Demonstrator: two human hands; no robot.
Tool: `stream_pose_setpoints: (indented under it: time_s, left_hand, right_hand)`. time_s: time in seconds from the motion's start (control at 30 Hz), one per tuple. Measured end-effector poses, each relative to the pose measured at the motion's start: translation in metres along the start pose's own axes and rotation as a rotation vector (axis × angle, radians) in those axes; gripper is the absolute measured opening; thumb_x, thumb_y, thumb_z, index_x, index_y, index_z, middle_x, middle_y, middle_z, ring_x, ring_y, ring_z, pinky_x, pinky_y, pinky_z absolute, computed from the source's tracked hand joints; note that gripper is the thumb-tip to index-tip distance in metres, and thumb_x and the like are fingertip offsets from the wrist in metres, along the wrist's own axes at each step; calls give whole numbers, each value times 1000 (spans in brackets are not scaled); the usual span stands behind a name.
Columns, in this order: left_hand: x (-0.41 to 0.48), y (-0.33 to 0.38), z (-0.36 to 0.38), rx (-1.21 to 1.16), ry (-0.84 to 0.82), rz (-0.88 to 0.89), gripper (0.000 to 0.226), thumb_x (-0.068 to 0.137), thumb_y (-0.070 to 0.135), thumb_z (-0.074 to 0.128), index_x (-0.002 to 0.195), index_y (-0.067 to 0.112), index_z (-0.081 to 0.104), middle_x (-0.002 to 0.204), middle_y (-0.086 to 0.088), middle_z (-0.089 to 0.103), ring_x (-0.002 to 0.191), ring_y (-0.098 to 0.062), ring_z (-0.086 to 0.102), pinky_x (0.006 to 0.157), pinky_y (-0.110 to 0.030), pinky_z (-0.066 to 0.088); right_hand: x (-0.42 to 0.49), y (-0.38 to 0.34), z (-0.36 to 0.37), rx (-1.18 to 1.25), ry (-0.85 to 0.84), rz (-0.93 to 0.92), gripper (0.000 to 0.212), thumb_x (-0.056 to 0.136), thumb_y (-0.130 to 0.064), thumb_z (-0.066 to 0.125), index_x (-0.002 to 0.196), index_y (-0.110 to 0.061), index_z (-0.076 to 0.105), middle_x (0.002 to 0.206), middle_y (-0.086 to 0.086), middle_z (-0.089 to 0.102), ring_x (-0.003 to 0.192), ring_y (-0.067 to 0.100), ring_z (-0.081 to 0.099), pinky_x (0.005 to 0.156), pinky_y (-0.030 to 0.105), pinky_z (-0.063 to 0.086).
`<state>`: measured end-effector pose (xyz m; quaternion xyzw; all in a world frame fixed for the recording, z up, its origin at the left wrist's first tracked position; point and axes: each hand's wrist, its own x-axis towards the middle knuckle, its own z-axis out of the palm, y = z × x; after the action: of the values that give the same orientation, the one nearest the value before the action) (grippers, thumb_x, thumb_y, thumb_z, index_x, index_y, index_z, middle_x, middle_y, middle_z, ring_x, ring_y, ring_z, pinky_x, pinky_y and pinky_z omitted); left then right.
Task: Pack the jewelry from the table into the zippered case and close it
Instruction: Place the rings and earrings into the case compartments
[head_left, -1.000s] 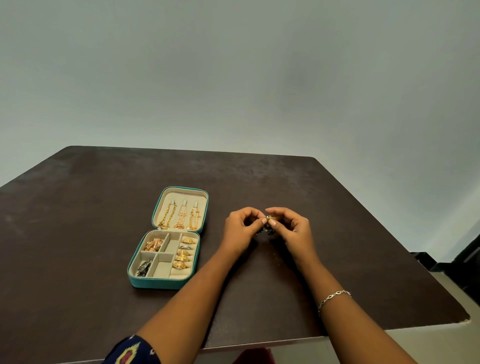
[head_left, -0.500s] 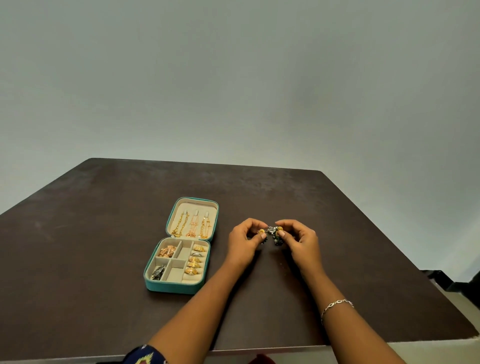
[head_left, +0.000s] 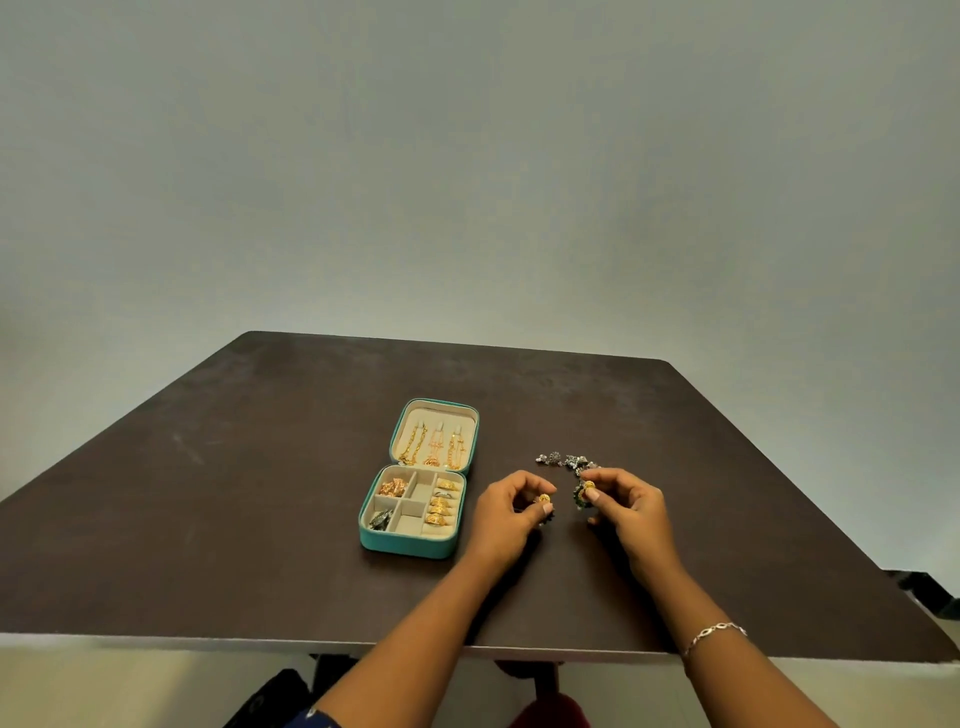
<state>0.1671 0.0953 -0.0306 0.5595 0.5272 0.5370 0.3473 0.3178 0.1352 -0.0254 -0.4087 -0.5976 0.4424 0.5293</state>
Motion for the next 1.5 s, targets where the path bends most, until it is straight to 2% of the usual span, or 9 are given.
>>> stream_pose_setpoints:
  time_s: [0.33,0.6,0.8,0.87,1.0,1.13,1.37,1.43,1.5]
  left_hand:
    - [-48,14,-13,54,-106,6,22,82,3,62,83,25,62,75,4,62,73,-7,58,76,-28,50]
    - [-78,25,-44,48,-175,-38,20,84,2,60,87,22,62,77,6,59,69,1,57,68,-13,48]
    - [-93,45,-84,178,-192,117,27,84,7,61,85,34,60,83,8,62,84,-11,63,80,-29,54]
    - [-94,49,-101,216,-148,187,27,84,5,61,86,32,60,84,11,61,84,-6,61,77,-22,53]
    - [-94,31,-136,487,78,360,17,83,10,63,93,23,63,90,19,55,88,0,53,72,-7,41]
    - [-91,14,-159,499,215,337,17,83,5,61,93,19,64,92,11,60,83,-2,52,66,-6,38]
    - [-84,7,-166,388,217,237,18,85,3,58,95,16,65,95,6,62,87,-5,57,68,-6,41]
    - [-83,4,-167,367,214,216,19,85,3,58,95,16,65,96,6,63,88,-6,57,68,-7,42]
    - [-83,2,-168,348,222,203,19,85,3,58,95,17,64,96,6,63,88,-5,58,68,-8,43]
  right_hand:
    - [-28,-14,8,-59,-70,38,18,82,6,58,87,-10,66,81,7,65,74,16,62,56,18,52]
    - [-46,-28,28,-104,-143,2,19,83,4,59,87,-12,67,85,7,68,79,14,64,63,14,51]
    - [-59,-40,54,-148,-250,-5,18,83,0,60,87,-16,67,87,4,68,78,10,64,62,21,50]
    - [-62,-43,62,-147,-267,-8,18,83,0,60,87,-16,68,86,5,69,78,12,64,63,24,50]
    - [-66,-52,80,-163,-308,-37,19,83,-1,60,87,-18,67,86,5,70,78,13,64,61,21,51]
    - [-62,-57,106,-161,-284,-68,21,82,0,62,83,-20,68,84,3,69,74,9,61,60,20,48]
    - [-48,-64,136,-316,-246,-112,20,79,-5,67,82,-24,68,86,-1,70,85,12,64,76,28,53]
    - [-44,-64,142,-370,-244,-118,18,78,-4,68,83,-22,69,84,-2,69,82,10,64,71,24,51]
    - [-43,-64,146,-449,-259,-128,14,78,-5,69,85,-18,70,82,-4,68,75,0,61,64,10,43]
